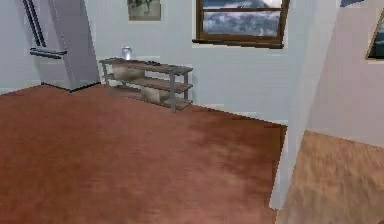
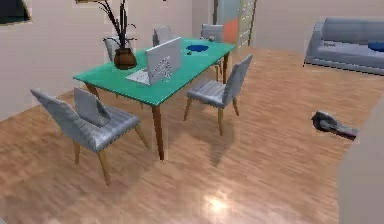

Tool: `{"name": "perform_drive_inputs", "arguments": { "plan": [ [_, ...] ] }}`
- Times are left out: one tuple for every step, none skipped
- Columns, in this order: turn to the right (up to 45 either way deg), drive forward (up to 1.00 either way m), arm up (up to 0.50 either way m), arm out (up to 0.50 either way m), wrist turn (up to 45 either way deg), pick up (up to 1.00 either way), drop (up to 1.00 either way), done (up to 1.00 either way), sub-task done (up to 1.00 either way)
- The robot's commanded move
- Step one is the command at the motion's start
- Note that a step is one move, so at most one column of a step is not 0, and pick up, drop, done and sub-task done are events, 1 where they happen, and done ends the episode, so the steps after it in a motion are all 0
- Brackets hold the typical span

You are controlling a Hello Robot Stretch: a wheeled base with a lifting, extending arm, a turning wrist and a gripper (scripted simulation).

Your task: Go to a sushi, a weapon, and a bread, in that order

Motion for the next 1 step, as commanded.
{"name": "perform_drive_inputs", "arguments": {
  "plan": [
    [33.0,0.0,0.0,0.0,0.0,0.0,0.0,0.0,0.0]
  ]
}}
